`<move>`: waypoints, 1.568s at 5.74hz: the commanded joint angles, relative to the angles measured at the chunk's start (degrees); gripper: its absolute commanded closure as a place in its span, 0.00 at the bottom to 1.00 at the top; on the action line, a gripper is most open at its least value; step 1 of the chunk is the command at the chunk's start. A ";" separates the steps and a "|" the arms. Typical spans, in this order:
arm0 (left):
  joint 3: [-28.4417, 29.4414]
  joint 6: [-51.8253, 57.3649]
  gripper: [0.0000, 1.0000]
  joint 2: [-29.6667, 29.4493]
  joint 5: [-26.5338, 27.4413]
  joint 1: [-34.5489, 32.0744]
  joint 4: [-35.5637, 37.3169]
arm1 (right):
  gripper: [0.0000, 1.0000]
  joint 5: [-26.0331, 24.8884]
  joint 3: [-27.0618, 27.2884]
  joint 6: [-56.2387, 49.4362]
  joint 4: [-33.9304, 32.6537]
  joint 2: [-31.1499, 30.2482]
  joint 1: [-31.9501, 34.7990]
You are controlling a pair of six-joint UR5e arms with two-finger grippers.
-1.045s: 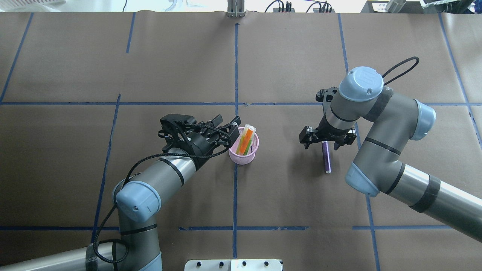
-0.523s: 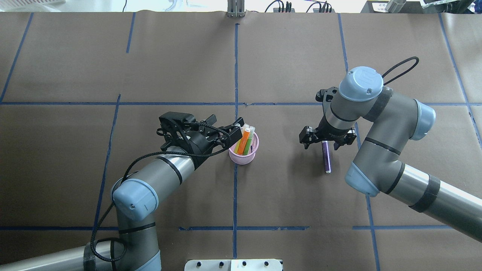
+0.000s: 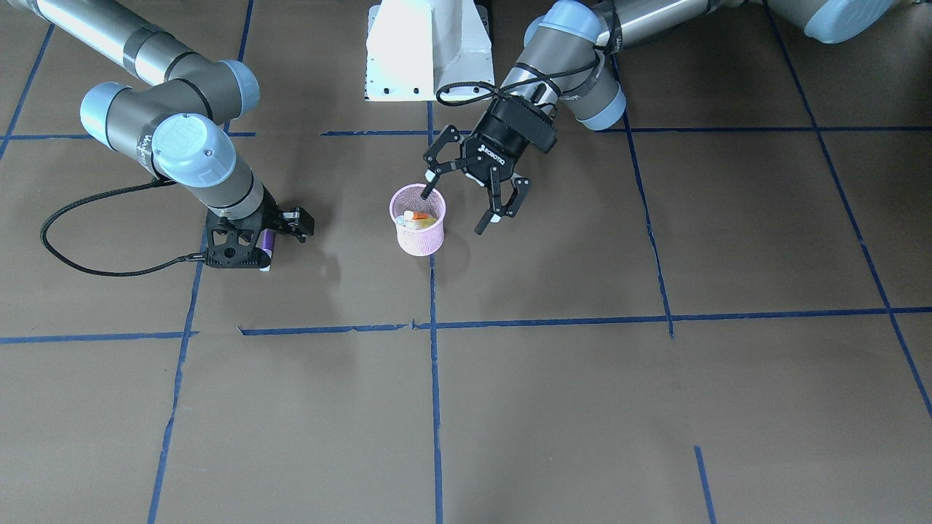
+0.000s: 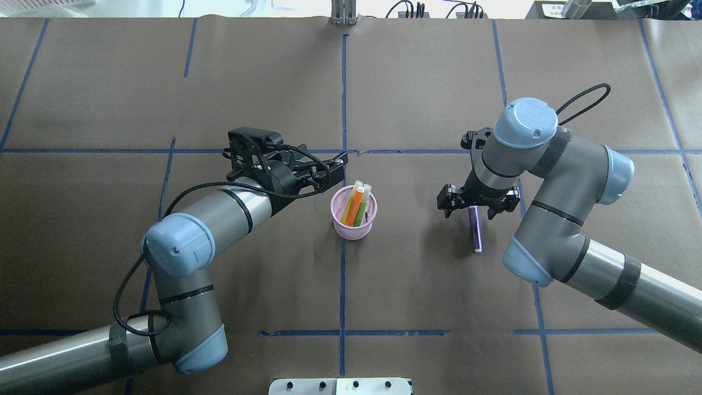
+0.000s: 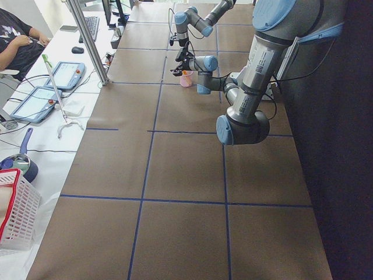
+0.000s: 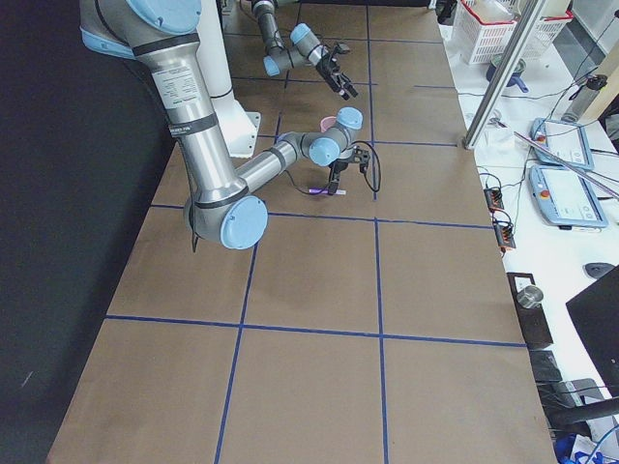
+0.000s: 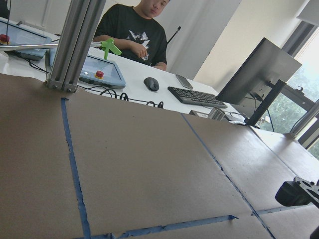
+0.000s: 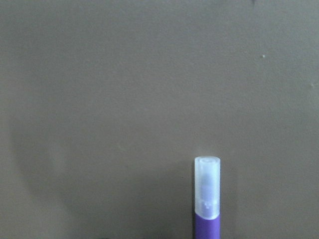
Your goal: Collect pens into pen holder
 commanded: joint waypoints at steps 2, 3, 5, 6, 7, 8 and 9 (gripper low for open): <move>-2.46 0.29 0.00 0.34 -34.49 -18.89 25.22 | 0.00 0.00 0.01 0.00 -0.12 -0.05 0.09; -1.77 3.94 0.00 0.34 -45.85 -25.49 32.46 | 0.01 0.00 -0.08 0.00 -0.03 -0.14 0.00; -1.15 15.62 0.00 2.71 -55.76 -34.57 40.23 | 0.17 0.00 -0.08 -0.09 -0.12 -0.40 0.00; -1.06 22.89 0.00 4.54 -60.68 -40.01 45.14 | 0.31 0.00 -0.08 0.00 -0.12 -0.40 0.00; 0.07 32.80 0.00 4.82 -63.69 -44.50 50.41 | 0.47 0.09 -0.08 0.00 -0.12 -0.49 0.09; 2.08 40.29 0.00 4.91 -64.59 -47.94 53.77 | 0.57 0.09 -0.08 0.00 -0.12 -0.49 0.09; 6.02 47.24 0.00 5.87 -67.38 -51.28 54.15 | 0.67 0.09 -0.08 -0.09 -0.21 -0.58 0.00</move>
